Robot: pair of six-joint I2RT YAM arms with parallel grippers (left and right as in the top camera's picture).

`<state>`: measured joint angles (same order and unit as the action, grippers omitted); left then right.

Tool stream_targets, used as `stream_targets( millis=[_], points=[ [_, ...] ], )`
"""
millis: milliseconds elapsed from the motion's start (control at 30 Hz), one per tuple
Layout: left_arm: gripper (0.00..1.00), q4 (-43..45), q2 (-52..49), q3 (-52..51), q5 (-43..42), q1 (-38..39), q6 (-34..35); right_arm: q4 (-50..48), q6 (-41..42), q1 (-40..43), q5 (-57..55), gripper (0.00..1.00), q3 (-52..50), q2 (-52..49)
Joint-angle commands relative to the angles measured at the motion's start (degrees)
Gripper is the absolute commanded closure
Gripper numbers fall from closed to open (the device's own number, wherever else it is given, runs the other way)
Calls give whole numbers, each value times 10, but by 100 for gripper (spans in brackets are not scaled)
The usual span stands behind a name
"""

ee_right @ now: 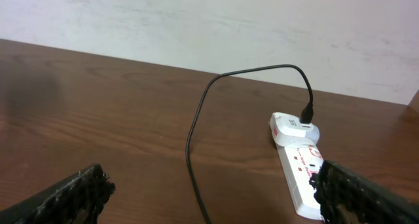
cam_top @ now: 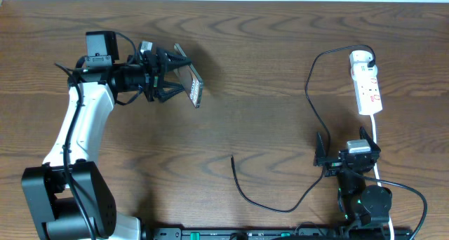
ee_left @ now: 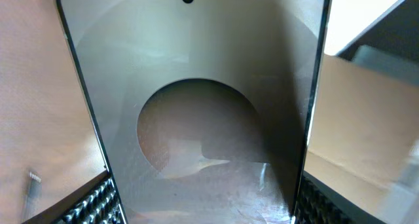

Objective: Plug charger to phone and switch on socket
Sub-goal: 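Lift the phone with the left gripper and tilt it upright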

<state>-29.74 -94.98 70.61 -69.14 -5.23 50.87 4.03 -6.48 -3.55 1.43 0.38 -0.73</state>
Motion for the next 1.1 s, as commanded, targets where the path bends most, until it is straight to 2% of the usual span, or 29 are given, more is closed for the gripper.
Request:
stream_targets(
  millis=[0, 100, 333, 700, 1067],
  points=[
    [93, 3, 11, 17, -108, -3, 129, 3, 6, 2, -4, 1, -1, 2],
    [93, -12, 11, 17, -122, -2, 219, 3, 6, 2, -4, 1, -1, 2],
    [93, -12, 11, 17, -157, -2, 359, 3, 6, 2, -4, 1, -1, 2],
    [93, -12, 11, 17, -144, -2, 503, 3, 6, 2, -4, 1, -1, 2],
    [93, -12, 11, 17, -134, -2, 517, 2, 5, 2, -5, 1, -1, 2]
  ],
)
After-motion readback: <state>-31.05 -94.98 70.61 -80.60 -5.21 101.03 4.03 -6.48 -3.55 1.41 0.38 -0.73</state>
